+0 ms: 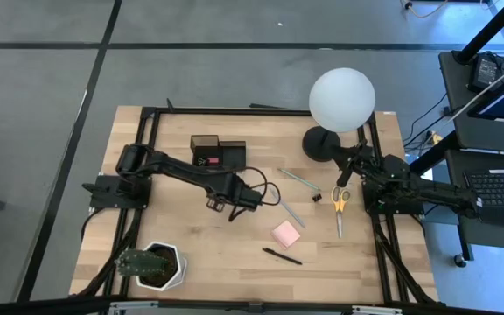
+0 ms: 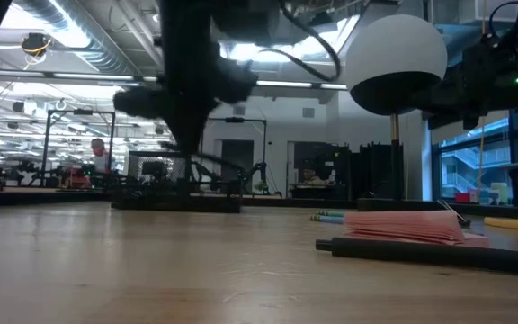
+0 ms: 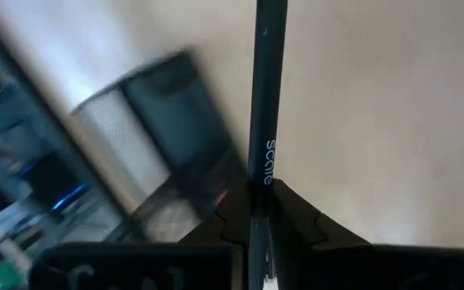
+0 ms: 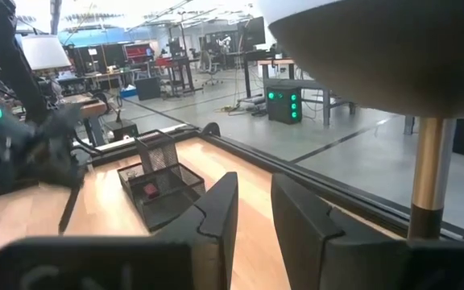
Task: Pick and place office supplies into organizer
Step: Put the left black pen into the desk organizer
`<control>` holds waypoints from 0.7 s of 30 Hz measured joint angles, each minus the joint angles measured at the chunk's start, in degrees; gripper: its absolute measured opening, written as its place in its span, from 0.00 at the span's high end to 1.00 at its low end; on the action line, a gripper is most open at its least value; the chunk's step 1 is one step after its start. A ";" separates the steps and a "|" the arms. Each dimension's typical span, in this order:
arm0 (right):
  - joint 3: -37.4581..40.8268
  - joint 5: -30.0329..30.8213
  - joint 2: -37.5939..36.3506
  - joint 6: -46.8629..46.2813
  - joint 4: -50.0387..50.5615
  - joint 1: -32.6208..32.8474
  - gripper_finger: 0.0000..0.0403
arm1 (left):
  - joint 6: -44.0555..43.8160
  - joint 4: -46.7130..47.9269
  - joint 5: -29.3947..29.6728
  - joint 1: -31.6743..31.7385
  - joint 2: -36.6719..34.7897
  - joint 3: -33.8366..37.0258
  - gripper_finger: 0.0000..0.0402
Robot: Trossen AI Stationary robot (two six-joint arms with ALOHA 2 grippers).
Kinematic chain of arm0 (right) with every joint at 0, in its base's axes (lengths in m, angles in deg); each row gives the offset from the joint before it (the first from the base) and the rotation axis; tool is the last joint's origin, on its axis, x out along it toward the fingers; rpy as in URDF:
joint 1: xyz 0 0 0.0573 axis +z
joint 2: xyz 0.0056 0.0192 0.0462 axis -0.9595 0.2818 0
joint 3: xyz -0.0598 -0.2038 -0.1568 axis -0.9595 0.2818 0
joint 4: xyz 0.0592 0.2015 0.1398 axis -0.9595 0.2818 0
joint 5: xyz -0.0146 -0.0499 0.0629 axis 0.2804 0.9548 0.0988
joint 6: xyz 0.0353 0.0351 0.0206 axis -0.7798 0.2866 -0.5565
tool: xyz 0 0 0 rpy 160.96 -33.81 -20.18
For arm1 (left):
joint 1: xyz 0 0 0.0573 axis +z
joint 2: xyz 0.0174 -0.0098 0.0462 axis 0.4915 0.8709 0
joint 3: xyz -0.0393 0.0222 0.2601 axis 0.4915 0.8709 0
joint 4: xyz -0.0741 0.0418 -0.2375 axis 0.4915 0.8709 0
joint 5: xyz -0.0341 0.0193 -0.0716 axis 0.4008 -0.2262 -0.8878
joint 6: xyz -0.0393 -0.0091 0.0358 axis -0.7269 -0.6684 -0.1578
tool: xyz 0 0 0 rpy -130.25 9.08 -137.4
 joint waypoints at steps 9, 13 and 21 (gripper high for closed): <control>0.00 0.00 0.36 0.02 -0.03 0.00 0.80 | -6.54 13.76 11.53 0.76 -7.95 -0.45 0.96; 0.00 0.01 0.38 0.03 -0.03 0.00 0.80 | -6.16 18.38 16.57 1.94 -8.59 -0.30 0.96; 0.00 0.02 0.42 0.02 -0.03 -0.02 0.80 | -1.71 18.25 19.75 6.28 -8.17 0.40 0.96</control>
